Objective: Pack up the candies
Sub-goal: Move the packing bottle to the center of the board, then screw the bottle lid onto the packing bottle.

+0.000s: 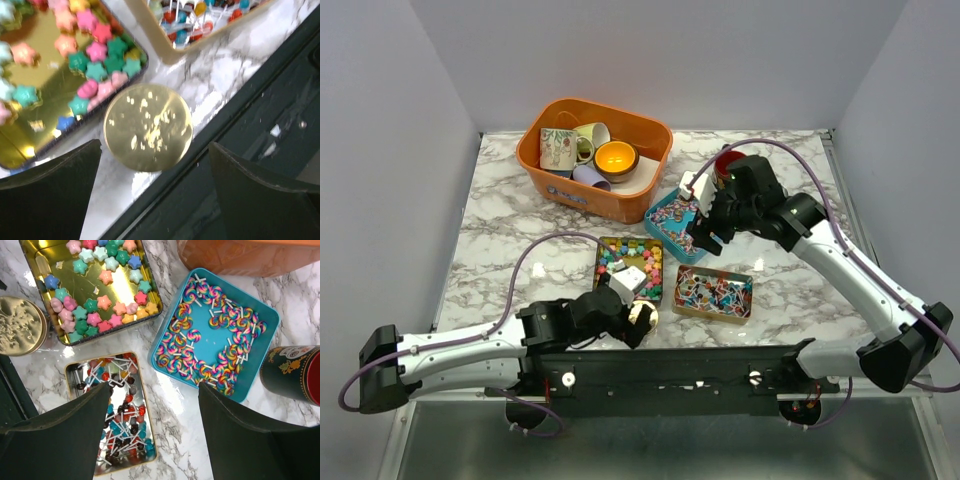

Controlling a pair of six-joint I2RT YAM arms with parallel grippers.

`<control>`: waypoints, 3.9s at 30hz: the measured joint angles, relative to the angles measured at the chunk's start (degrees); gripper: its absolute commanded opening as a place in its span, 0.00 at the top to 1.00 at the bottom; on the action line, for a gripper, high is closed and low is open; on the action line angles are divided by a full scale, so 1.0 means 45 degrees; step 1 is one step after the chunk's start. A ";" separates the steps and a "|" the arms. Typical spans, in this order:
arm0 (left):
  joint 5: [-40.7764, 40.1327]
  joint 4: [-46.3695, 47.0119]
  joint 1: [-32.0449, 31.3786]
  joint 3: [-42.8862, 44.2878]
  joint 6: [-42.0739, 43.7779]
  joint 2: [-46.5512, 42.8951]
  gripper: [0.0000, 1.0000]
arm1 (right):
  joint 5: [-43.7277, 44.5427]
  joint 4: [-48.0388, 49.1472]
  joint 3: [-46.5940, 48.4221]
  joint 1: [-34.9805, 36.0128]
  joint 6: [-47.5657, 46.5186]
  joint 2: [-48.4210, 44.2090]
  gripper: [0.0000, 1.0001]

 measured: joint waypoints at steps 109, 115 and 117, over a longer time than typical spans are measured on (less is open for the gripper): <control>0.1350 2.0570 -0.0622 -0.3682 0.7475 1.1837 0.02 | -0.5955 0.3283 -0.6664 0.1685 -0.5678 0.0651 0.26; 0.1666 2.0988 -0.0359 -0.3657 0.6951 1.2478 0.08 | -0.5697 0.3502 -0.6674 0.1729 -0.5605 0.0661 0.28; 0.1787 2.0988 -0.0287 -0.3657 0.6824 1.2488 0.11 | -0.5600 0.3492 -0.6669 0.1729 -0.5493 0.0656 0.28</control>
